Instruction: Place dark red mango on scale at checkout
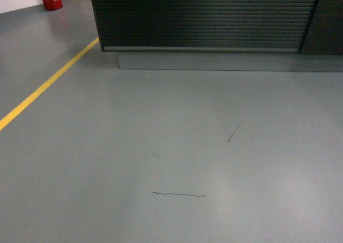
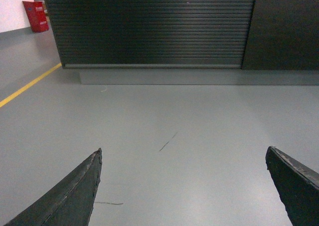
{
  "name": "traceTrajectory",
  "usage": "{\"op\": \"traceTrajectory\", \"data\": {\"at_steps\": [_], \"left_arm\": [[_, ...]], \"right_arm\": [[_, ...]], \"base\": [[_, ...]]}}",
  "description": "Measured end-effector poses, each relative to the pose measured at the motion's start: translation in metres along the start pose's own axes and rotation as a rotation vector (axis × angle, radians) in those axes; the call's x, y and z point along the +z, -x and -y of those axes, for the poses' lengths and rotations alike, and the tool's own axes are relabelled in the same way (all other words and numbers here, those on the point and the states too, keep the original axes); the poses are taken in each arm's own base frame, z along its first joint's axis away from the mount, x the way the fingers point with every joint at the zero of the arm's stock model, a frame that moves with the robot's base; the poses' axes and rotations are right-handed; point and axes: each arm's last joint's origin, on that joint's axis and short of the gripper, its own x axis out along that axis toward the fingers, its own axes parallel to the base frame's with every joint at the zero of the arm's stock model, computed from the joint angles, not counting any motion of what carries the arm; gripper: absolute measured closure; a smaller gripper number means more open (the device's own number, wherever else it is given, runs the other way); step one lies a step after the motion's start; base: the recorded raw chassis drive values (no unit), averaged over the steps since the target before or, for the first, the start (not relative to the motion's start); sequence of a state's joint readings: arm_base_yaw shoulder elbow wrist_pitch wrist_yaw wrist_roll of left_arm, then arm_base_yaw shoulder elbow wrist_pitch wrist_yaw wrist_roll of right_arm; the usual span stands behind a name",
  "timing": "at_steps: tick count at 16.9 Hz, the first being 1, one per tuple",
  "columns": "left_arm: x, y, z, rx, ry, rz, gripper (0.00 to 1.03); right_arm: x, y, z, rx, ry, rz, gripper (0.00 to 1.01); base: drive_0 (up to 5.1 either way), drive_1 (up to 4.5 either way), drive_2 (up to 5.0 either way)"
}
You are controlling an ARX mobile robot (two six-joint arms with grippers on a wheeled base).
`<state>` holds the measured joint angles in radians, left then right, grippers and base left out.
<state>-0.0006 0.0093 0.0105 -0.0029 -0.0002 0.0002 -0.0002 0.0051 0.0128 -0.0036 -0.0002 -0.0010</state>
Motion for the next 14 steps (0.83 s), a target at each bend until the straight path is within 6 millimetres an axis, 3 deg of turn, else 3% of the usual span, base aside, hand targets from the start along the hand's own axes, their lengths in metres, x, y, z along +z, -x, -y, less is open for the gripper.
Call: {"op": "traceTrajectory", "data": {"at_steps": [14], "left_arm": [[-0.0001,0.0000,0.0000,0.000,0.000,-0.001,0.05]], "right_arm": [[-0.0001,0.0000,0.0000,0.000,0.000,-0.001,0.03]], "base": [[-0.1,3.28,-3.4]]}}
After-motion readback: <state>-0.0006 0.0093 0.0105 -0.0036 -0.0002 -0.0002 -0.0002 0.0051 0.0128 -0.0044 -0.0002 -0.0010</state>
